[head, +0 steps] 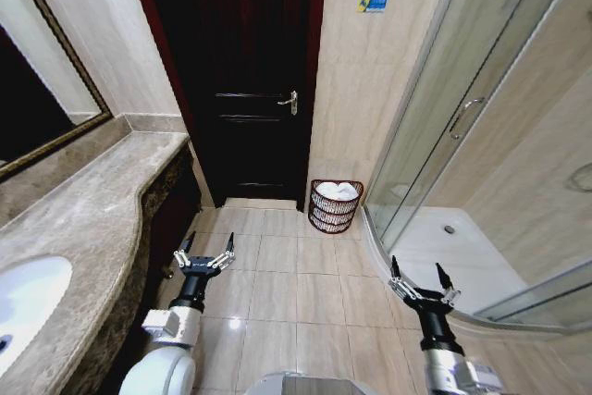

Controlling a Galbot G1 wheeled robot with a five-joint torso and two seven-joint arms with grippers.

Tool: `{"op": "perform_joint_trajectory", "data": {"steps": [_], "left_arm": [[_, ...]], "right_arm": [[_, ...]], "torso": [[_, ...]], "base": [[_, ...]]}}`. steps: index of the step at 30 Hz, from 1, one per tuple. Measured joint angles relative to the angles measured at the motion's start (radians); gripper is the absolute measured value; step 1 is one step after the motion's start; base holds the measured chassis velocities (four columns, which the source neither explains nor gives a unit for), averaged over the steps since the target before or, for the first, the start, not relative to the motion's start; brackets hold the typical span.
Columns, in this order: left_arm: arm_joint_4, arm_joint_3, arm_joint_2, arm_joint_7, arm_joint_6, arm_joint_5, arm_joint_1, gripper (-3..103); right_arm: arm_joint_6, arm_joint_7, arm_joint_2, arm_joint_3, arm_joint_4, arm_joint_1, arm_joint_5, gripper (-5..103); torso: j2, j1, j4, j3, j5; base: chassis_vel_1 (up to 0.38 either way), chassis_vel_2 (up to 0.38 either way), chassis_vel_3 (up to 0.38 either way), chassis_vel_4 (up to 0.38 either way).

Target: Discard the used towel into the hamper.

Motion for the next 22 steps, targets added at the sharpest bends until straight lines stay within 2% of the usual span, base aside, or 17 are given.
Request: {"op": "perform_joint_trajectory", "data": {"steps": [22], "left_arm": [[0.0, 0.0, 0.0, 0.0, 0.0, 0.0, 0.0, 100]], "right_arm": [[0.0, 0.0, 0.0, 0.0, 0.0, 0.0, 0.0, 100]], "torso": [[0.0, 0.0, 0.0, 0.0, -0.0002]], "base": [[0.0, 0.0, 0.0, 0.0]]}}
